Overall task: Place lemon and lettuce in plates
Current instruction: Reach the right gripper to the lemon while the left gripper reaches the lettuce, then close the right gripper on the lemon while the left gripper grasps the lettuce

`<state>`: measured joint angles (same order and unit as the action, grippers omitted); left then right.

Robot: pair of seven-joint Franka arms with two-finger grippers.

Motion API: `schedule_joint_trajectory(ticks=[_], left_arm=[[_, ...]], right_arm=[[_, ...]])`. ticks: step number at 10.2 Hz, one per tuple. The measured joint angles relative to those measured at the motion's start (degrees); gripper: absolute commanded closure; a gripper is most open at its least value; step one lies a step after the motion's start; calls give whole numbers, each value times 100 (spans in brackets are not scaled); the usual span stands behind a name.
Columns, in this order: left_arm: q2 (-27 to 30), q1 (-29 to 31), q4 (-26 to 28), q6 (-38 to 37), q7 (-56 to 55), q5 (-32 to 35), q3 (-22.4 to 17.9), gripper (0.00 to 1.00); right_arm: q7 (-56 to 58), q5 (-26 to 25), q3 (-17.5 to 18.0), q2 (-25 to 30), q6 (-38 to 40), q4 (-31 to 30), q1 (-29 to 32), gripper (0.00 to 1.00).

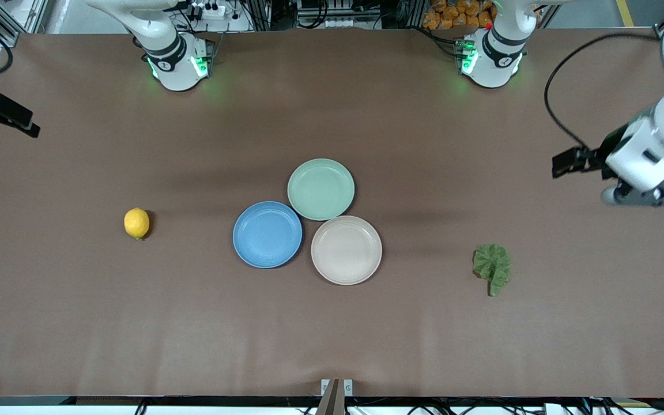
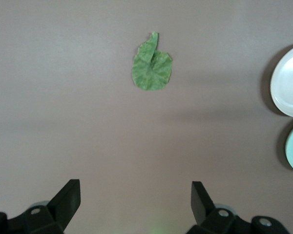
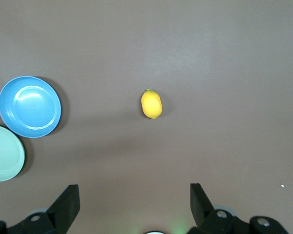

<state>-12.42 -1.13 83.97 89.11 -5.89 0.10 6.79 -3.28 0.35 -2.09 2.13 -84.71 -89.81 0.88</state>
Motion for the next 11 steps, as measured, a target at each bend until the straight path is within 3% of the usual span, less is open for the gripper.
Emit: schedule_joint_trajectory(ticks=[5, 11], left_arm=[[-1392, 20, -25, 1374, -184, 59, -20, 0], [-2488, -264, 99, 3045, -183, 521, 41, 0]], right_arm=[[0, 0, 58, -276, -1863, -1613, 0, 0], [96, -26, 65, -1473, -3567, -2194, -1, 0]])
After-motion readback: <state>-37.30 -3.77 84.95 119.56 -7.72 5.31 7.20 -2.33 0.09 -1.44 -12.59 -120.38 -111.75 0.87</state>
